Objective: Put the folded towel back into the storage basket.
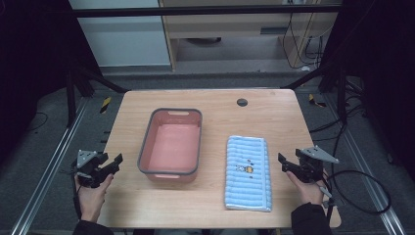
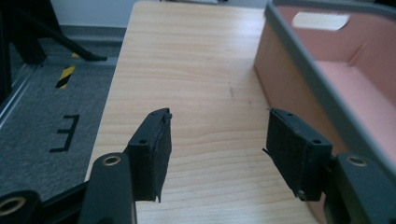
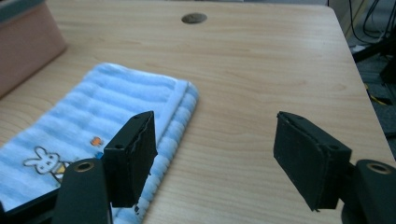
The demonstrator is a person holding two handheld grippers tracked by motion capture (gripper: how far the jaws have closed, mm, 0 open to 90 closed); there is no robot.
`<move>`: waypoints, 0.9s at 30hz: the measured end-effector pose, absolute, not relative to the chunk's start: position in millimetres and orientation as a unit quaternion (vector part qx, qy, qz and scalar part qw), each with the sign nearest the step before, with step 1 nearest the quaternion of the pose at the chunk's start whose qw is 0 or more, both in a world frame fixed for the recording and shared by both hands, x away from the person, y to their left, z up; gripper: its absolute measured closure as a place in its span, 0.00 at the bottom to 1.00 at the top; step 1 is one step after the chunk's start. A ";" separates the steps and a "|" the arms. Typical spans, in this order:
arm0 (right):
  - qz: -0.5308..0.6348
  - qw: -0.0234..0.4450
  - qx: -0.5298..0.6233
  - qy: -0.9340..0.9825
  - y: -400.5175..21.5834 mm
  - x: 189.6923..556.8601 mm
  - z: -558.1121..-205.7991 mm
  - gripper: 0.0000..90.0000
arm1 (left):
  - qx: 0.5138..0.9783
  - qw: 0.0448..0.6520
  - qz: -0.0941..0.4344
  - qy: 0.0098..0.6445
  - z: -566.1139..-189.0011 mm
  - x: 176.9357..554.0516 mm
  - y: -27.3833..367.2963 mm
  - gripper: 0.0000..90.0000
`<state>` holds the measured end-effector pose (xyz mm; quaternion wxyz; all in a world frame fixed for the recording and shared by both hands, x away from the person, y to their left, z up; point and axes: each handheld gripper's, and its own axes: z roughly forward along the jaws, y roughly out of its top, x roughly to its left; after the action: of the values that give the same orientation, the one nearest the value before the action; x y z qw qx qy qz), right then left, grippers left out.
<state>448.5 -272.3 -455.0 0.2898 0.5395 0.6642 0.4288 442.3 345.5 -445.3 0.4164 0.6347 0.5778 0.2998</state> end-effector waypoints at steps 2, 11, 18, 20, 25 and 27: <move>0.432 0.288 0.537 0.665 -271.1 447.2 -451.5 0.35 | 0.635 0.419 0.303 0.574 -441.2 438.9 343.3 0.45; 0.440 0.299 0.519 0.669 -264.8 444.8 -436.1 0.43 | 0.644 0.443 0.308 0.542 -420.1 429.3 327.5 0.41; 0.447 0.302 0.499 0.678 -258.8 444.9 -423.3 0.46 | 0.652 0.456 0.306 0.524 -411.1 426.8 313.4 0.38; 0.454 0.296 0.496 0.678 -258.5 445.9 -419.2 0.47 | 0.655 0.457 0.305 0.519 -408.7 426.8 308.8 0.37; 0.463 0.302 0.488 0.675 -255.3 449.5 -406.9 0.48 | 0.664 0.459 0.305 0.506 -403.0 428.3 298.1 0.36; 0.467 0.303 0.485 0.674 -253.4 451.4 -402.1 0.48 | 0.664 0.462 0.304 0.503 -400.2 428.6 294.6 0.36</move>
<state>451.4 -253.4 -402.1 0.3029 0.4846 0.6745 0.4674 428.6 294.6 -400.2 0.4618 0.6644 0.5030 0.3037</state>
